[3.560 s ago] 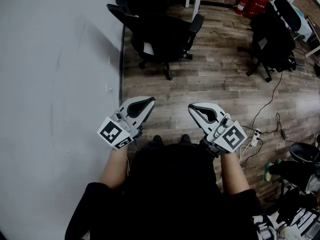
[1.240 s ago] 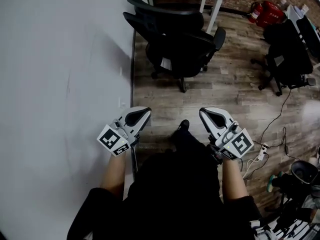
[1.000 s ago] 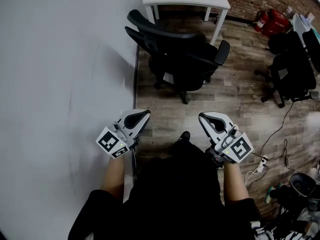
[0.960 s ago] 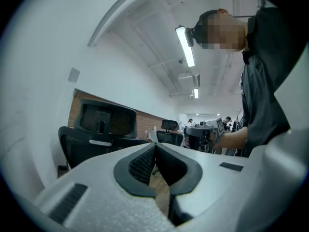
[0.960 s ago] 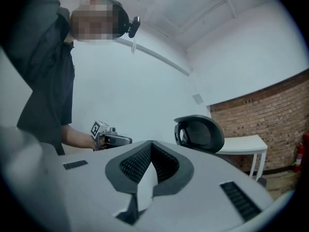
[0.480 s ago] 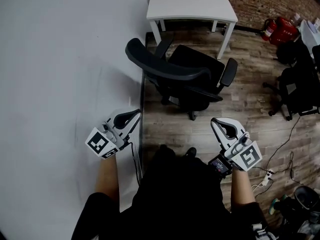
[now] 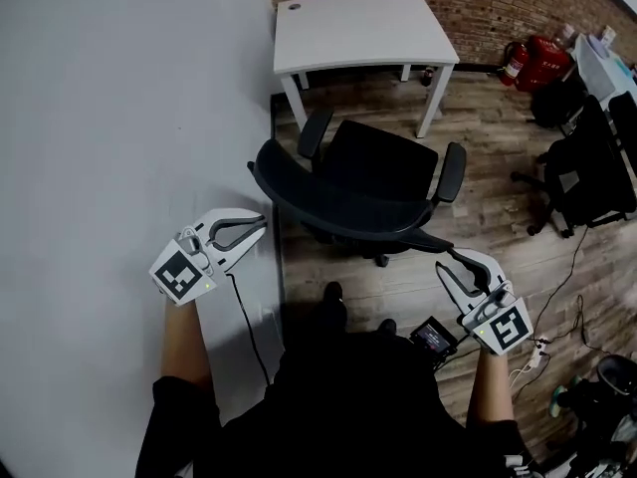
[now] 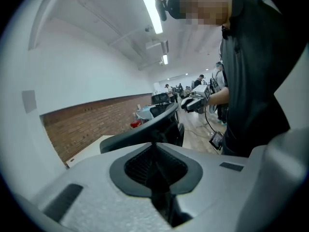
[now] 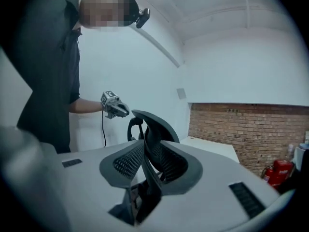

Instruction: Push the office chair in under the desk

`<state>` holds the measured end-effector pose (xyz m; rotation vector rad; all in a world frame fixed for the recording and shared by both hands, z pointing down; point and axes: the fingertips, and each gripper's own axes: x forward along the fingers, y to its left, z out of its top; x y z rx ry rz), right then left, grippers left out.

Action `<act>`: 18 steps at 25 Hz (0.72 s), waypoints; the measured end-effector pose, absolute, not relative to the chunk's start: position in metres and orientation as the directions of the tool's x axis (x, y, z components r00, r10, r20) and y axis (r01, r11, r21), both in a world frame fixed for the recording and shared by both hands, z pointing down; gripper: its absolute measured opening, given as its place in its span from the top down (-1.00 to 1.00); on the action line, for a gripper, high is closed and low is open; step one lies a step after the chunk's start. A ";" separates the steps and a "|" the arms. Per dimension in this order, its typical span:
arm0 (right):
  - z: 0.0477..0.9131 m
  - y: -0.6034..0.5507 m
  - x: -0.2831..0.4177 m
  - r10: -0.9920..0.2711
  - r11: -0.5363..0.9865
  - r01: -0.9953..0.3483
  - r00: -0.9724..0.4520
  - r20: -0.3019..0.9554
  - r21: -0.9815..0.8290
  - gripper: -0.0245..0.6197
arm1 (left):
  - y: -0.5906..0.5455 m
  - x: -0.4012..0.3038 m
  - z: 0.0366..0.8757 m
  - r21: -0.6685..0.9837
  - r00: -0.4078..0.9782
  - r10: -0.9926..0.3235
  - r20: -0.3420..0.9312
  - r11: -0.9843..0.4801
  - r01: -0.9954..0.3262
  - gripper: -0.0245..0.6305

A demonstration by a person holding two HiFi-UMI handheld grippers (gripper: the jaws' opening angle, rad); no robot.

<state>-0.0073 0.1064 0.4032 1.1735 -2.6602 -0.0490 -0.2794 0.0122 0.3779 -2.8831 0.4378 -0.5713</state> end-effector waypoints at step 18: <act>0.452 0.075 -0.005 -0.670 0.702 -0.675 -0.517 0.533 0.228 0.23 | -0.127 -0.332 0.474 -0.185 0.545 -0.016 0.838 -0.949 0.256 0.24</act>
